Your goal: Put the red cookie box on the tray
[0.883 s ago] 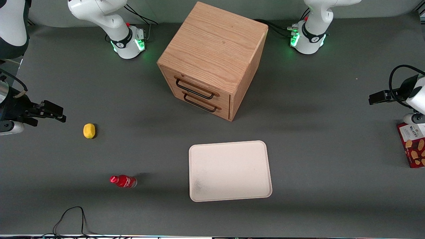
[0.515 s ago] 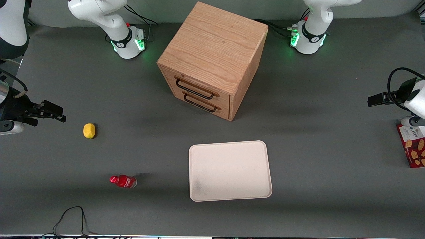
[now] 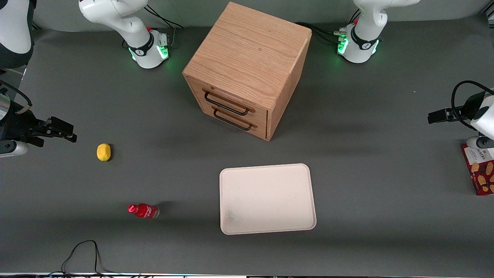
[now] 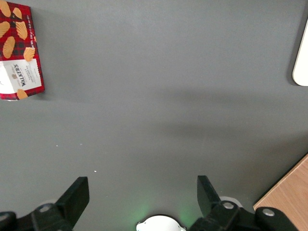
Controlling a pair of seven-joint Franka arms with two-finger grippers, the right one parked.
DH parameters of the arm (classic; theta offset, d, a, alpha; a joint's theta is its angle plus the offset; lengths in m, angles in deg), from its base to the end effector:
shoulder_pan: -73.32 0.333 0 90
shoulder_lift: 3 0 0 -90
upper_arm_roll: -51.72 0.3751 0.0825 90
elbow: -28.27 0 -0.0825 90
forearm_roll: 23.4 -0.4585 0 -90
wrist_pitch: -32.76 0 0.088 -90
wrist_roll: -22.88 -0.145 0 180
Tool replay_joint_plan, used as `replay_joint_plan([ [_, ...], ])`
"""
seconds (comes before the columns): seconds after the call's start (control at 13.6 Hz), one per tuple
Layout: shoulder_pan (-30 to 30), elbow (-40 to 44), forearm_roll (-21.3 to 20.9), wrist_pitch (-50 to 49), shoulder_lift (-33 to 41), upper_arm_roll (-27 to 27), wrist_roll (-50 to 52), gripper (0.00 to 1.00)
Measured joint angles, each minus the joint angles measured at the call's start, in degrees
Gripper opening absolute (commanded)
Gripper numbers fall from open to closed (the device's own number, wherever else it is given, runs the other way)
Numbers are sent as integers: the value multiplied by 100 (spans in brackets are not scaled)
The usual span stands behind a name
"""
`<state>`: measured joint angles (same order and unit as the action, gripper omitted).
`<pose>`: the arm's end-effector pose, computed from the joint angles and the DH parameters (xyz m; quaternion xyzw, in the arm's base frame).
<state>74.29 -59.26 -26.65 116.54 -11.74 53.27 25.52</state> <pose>0.6569 0.0365 0.5629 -0.9926 -0.0448 0.1087 0.0305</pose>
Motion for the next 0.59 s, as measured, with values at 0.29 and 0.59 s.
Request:
replay_joint_plan([
  [0.29, 130, 251, -217, 0, -3, 47, 16, 100],
  [0.59, 654, 330, -917, 185, -146, 71, -189, 100],
])
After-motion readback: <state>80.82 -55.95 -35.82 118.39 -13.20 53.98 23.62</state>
